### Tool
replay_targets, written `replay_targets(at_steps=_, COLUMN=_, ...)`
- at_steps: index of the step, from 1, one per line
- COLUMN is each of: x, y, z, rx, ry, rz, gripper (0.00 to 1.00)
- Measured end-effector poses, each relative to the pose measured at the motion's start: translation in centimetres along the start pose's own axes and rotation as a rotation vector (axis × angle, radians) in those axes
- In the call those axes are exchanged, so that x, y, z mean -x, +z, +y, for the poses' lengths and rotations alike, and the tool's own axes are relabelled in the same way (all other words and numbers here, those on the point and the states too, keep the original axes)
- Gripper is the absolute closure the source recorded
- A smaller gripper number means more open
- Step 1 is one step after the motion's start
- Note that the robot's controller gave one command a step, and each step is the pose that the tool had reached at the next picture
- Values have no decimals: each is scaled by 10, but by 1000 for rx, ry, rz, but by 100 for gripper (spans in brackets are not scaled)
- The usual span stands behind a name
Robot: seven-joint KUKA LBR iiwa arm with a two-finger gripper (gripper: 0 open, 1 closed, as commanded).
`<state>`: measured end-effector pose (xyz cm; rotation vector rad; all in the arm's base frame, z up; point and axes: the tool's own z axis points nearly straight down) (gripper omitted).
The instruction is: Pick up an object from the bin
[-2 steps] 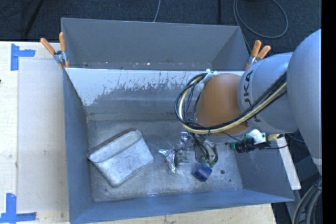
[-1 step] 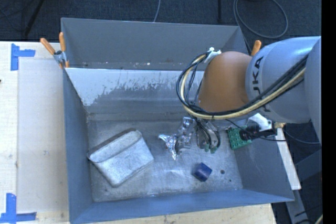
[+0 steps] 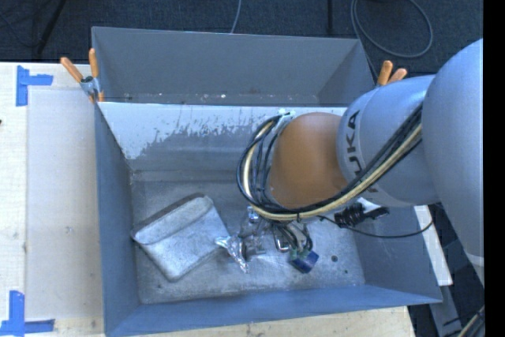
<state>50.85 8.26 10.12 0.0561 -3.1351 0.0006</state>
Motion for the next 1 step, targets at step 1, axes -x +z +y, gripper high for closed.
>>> replay_targets(at_steps=1, x=11, y=-151, z=-2, rx=2, ry=37, rz=-15, gripper=100)
